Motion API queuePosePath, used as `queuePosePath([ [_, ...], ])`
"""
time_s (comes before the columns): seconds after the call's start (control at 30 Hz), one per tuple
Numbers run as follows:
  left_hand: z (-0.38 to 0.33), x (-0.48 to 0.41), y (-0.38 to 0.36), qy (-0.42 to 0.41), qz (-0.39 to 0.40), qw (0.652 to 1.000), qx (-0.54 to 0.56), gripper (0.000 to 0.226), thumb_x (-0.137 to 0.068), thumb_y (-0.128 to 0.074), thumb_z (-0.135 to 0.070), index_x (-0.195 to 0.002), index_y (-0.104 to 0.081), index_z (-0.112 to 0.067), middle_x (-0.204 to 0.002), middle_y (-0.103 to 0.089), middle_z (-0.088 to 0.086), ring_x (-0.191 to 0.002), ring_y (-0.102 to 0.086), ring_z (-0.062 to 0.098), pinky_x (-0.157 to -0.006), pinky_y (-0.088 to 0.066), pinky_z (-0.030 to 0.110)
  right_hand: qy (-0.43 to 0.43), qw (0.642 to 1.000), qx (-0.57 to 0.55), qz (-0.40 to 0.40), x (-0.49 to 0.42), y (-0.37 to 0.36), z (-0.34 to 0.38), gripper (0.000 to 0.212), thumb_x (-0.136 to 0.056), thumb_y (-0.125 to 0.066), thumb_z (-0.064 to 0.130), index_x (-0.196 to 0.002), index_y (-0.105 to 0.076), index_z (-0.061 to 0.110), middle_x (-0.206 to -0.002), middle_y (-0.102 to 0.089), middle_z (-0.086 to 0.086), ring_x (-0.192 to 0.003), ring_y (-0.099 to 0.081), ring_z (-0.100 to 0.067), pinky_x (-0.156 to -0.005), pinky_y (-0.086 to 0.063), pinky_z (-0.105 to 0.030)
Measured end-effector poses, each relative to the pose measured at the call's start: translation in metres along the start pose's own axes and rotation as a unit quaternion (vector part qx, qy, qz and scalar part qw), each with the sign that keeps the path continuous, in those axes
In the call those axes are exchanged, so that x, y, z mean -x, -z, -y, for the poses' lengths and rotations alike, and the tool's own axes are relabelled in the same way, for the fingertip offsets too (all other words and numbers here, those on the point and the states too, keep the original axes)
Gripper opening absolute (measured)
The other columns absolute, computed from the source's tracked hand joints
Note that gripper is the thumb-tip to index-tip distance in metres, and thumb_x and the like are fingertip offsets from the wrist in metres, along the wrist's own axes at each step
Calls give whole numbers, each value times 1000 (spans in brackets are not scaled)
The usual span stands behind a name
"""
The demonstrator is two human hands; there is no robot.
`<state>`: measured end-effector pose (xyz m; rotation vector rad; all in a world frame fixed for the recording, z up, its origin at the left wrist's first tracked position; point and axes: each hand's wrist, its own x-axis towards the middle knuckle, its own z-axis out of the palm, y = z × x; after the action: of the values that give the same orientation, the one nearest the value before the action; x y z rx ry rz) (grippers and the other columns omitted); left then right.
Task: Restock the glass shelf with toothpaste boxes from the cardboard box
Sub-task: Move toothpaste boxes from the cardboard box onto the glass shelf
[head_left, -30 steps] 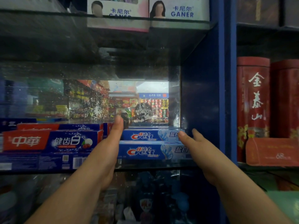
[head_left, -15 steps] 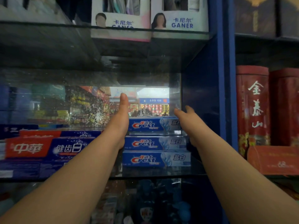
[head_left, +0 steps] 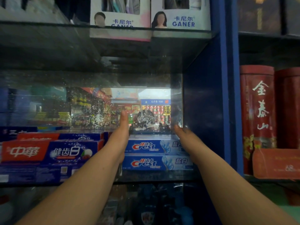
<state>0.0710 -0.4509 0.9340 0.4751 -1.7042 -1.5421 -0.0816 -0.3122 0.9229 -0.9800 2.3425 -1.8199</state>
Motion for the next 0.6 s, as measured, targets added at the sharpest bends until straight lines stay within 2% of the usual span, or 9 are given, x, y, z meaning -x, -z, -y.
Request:
queuePosePath([
  [0.1,5,-3,2,31,-15,999,26,135,-31,-27,-105,-145,-34,-32,-148,-41,9,-130,-45,35,-105,-36,59,1,1000,-9,6,-3,0,-1,65,-87,-40,65,-135,-50,22,-140,-52,-6,-122,-53,-29,-104,-42,-49],
  [0.2,14,-12,3,87,-34,994,60,144,-20,-33,-105,-144,-36,-30,-143,-47,11,-123,-52,38,-99,-42,60,-31,999,-18,17,-14,2,-8,91,-61,-47,81,-133,-50,24,-130,-59,-5,-110,-61,-29,-95,-49,-51],
  [0.27,23,-18,4,104,-27,992,71,145,-18,-37,-104,-142,-40,-27,-142,-49,10,-121,-54,38,-97,-43,60,-71,996,-44,27,-14,3,-10,96,-57,-52,83,-130,-52,20,-120,-64,-7,-99,-66,-30,-87,-54,-51],
  [0.3,24,-17,6,117,-20,990,72,137,-26,-41,-103,-138,-44,-23,-138,-53,10,-119,-56,37,-97,-44,60,-85,994,-57,31,-11,4,-9,89,-64,-54,80,-127,-55,18,-115,-66,-8,-95,-68,-30,-84,-56,-51],
  [0.37,23,-9,4,124,-13,989,80,94,-59,-51,-89,-116,-57,-14,-115,-68,13,-103,-66,34,-92,-50,57,-86,993,-72,37,-10,5,-11,73,-78,-54,70,-125,-57,15,-111,-67,-9,-92,-68,-29,-81,-57,-47],
  [0.4,24,-9,4,119,-10,989,84,71,-72,-54,-78,-105,-61,-15,-102,-72,14,-92,-69,34,-87,-53,55,-87,993,-70,36,-11,5,-12,71,-80,-54,69,-125,-57,15,-111,-67,-8,-92,-68,-28,-81,-57,-45],
  [0.43,27,-12,4,119,-8,989,85,59,-78,-55,-70,-100,-62,-16,-94,-73,13,-85,-70,33,-83,-55,53,-96,992,-69,38,-9,4,-13,74,-77,-54,71,-126,-56,15,-112,-66,-8,-92,-69,-29,-81,-57,-46],
  [0.5,30,-15,4,124,-1,989,86,52,-82,-56,-64,-96,-62,-15,-85,-71,12,-78,-69,32,-74,-57,48,-112,989,-91,37,-9,2,-15,83,-72,-55,74,-129,-54,14,-116,-65,-9,-93,-69,-30,-79,-58,-48],
  [0.6,32,-14,5,125,4,987,101,55,-82,-53,-66,-98,-64,-15,-84,-71,12,-78,-69,33,-72,-57,48,-122,984,-125,44,-5,1,-17,79,-74,-56,74,-126,-56,13,-117,-65,-10,-96,-68,-31,-81,-58,-48],
])
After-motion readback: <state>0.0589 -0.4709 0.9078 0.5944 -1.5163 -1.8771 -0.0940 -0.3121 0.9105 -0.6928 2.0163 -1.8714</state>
